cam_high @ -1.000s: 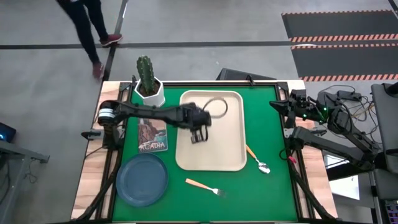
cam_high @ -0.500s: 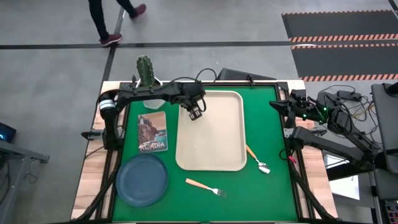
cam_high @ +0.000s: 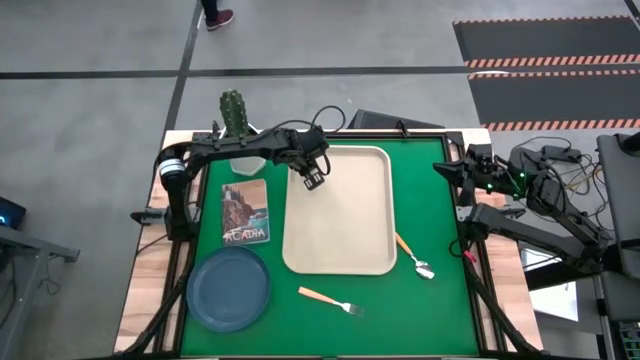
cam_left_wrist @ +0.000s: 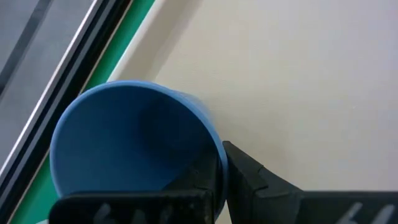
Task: Pick and place plate/cup/fork/spoon on tray
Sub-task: Put the blue cup on the white tray, then put the orange spoon on the left side of the white tray
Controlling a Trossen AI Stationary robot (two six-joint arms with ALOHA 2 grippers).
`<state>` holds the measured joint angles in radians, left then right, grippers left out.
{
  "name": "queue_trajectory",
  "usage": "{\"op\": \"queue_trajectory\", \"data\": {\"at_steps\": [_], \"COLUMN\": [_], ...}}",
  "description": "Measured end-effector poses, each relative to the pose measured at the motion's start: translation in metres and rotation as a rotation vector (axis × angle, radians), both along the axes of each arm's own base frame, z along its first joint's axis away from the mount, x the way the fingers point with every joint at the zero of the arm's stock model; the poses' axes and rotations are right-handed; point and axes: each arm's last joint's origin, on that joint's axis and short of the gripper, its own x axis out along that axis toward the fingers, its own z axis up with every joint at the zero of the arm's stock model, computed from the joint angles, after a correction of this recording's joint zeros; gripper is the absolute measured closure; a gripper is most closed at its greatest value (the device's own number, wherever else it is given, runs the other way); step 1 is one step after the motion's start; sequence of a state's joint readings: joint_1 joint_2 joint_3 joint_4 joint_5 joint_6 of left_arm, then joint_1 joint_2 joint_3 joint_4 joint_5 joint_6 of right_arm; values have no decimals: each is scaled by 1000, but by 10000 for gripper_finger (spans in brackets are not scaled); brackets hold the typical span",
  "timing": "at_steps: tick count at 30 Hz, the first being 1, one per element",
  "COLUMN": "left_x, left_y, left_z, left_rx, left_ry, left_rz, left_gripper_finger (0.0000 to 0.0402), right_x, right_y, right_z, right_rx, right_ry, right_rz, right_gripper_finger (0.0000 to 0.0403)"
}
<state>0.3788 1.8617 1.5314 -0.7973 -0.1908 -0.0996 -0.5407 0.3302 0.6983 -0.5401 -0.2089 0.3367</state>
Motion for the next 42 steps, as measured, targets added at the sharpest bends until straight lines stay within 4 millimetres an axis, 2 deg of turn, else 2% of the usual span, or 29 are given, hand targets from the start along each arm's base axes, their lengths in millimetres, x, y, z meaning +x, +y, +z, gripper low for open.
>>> {"op": "queue_trajectory", "data": {"at_steps": [5,13,18,30,33,36,42], "left_x": [-2,-2,-2,-8,-9,-7,13], "left_y": [1,2,2,-17,-29,-51,-126], "left_z": [0,0,0,20,30,40,45], "left_rx": [-20,-24,-24,-31,-31,-45,-26], "left_ry": [-3,-1,-2,-6,-41,-113,-301], "left_rz": [25,26,26,7,8,5,-193], "left_gripper_finger": [390,309,275,262,262,262,262], "right_x": [0,0,0,0,0,2,13], "right_y": [0,0,0,0,1,3,3], "right_z": [0,0,0,0,-1,-8,-44], "right_rx": [2,2,2,13,49,111,222], "right_ry": [3,2,2,-2,-4,21,115], "right_rz": [0,0,0,2,44,110,208], "right_gripper_finger": [394,394,394,394,394,394,394]}}
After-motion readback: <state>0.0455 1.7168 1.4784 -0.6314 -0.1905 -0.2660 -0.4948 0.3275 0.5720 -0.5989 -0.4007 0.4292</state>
